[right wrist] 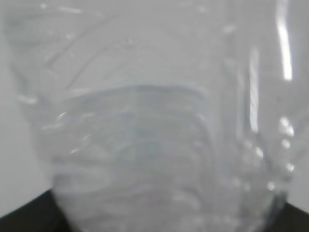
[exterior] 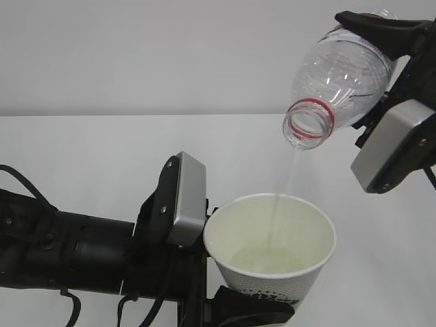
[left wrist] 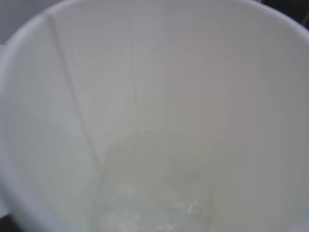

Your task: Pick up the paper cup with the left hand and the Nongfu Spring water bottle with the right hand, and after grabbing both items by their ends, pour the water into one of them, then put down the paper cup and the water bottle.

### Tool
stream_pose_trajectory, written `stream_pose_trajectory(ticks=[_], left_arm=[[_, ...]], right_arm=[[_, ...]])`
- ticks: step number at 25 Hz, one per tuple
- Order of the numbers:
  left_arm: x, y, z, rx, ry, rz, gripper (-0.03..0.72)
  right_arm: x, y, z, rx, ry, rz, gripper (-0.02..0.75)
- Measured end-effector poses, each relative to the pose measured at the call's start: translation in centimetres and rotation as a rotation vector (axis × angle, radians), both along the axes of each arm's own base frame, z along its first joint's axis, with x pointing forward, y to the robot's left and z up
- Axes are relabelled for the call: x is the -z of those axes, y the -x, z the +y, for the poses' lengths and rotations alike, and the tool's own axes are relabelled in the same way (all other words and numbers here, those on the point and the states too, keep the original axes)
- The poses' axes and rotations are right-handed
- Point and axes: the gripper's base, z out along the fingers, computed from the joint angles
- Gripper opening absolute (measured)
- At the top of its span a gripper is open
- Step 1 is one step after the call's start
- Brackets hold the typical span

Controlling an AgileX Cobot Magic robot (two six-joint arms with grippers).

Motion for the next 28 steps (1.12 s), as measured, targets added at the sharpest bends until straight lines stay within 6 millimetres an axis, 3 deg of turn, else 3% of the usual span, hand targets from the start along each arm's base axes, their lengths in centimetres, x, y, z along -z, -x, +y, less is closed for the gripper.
stream_pose_trajectory(ticks=[28], left_arm=[[-0.08,-0.18,-0.02,-0.023,0.01,0.009,0.497]], right_arm=[[-0.01,0.01,0.0,-0.001,-0.001,-0.001,0.458]])
